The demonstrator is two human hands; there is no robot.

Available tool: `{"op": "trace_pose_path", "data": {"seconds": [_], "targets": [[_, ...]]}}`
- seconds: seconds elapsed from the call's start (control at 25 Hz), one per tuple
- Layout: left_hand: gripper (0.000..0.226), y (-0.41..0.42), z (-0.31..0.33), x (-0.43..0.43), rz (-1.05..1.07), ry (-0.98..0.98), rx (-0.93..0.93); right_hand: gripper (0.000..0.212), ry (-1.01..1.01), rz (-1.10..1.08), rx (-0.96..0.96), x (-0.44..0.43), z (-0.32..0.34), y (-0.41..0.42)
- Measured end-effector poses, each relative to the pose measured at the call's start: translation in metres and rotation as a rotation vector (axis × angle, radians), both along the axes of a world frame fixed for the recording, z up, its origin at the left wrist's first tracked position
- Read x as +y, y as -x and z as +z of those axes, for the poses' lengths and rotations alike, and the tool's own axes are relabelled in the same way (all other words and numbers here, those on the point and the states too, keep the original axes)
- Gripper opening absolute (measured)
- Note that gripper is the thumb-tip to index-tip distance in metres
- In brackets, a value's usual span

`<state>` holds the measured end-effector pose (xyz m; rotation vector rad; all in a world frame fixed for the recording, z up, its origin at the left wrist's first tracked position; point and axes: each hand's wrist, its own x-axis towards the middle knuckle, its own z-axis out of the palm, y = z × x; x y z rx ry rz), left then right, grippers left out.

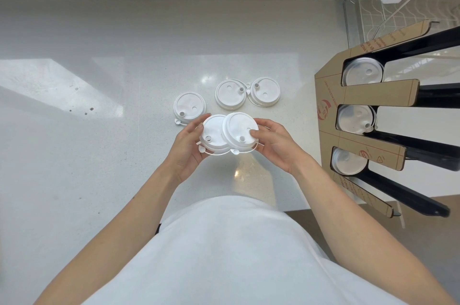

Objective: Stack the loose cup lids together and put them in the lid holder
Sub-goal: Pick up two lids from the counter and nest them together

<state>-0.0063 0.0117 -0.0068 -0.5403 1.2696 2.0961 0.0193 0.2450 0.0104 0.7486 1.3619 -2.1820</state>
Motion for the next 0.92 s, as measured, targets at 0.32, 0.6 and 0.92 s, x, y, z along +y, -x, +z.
{"op": "trace_pose_path", "data": {"seconds": [0.32,0.6,0.92], "targets": [[0.024,-0.002,-0.004,-0.003,-0.043,-0.038,0.045,0.038,-0.132,0.037,0.075,-0.004,-0.003,-0.001],[0.032,-0.003,-0.003,-0.004,-0.081,-0.054,0.028,0.039,-0.28,0.021,0.09,-0.009,-0.003,0.003],[0.035,-0.002,0.004,0.002,-0.102,-0.102,0.004,0.028,-0.339,0.042,0.127,-0.017,-0.003,0.002]]}}
